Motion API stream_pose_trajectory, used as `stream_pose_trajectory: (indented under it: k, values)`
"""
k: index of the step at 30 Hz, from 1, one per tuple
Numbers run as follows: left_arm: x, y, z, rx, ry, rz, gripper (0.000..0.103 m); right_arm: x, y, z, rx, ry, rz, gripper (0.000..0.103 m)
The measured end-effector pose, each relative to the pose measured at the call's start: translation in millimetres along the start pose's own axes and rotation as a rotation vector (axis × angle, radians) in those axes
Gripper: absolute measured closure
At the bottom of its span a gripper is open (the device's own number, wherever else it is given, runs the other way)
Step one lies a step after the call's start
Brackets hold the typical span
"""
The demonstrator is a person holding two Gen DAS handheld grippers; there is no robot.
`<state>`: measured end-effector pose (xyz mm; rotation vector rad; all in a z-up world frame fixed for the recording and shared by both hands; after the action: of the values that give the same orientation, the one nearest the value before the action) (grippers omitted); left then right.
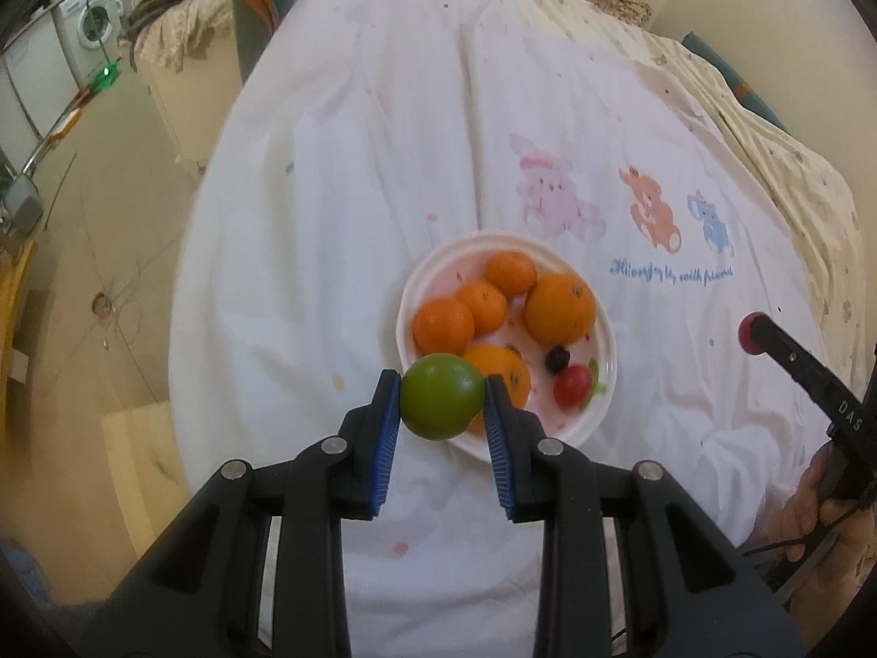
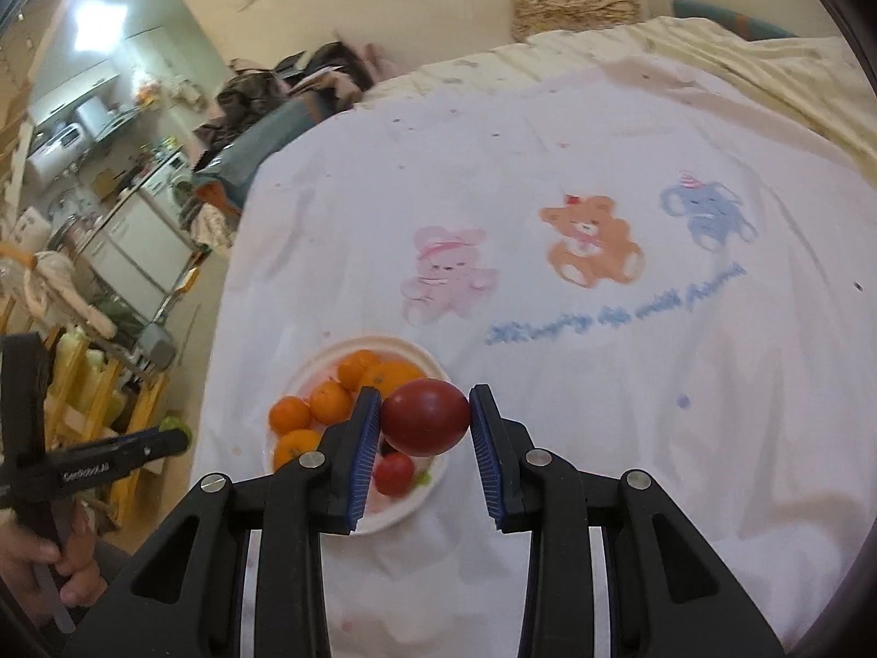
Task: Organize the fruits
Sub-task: 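Carry the tomato and green fruit onto the plate and open both grippers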
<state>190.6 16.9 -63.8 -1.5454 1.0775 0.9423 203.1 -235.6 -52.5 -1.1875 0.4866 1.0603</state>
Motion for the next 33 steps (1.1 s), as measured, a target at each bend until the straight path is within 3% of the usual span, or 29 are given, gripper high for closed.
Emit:
stream_pose_trajectory:
  k: [5, 11, 24, 33]
  values:
    - [1.8, -16.6, -5.0, 0.016, 0.0, -0.01, 0.077, 19.6, -11.4, 5.1, -0.035, -0.019, 0.04, 0.068]
    - [23.8, -29.9, -14.5, 0.014, 0.025, 0.034, 0.077, 57.4, -10.2, -4.1, 0.022, -0.073, 0.152, 0.068]
    - [71.1, -41.6, -32.3, 0.026, 0.058, 0.112, 0.077, 129.3, 14.6, -3.6, 0.008, -0.06, 0.351, 0.068]
    - [81.0, -41.2, -34.9, 0.032, 0.069, 0.133, 0.077, 137.2, 18.5, 0.4, 0.003, -0.063, 0.371, 0.065]
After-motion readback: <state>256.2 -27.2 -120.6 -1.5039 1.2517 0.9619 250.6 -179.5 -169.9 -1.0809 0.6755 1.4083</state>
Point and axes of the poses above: each gripper's, at about its wrist camera, not at the fingertips, and x roughly the way its jaws point, z to its left, y to its underside, the point moved 5 cm from there along x, roughly the way its jaws point, and after that the axes turned 8 degrees about z, right-handed, at the moved point
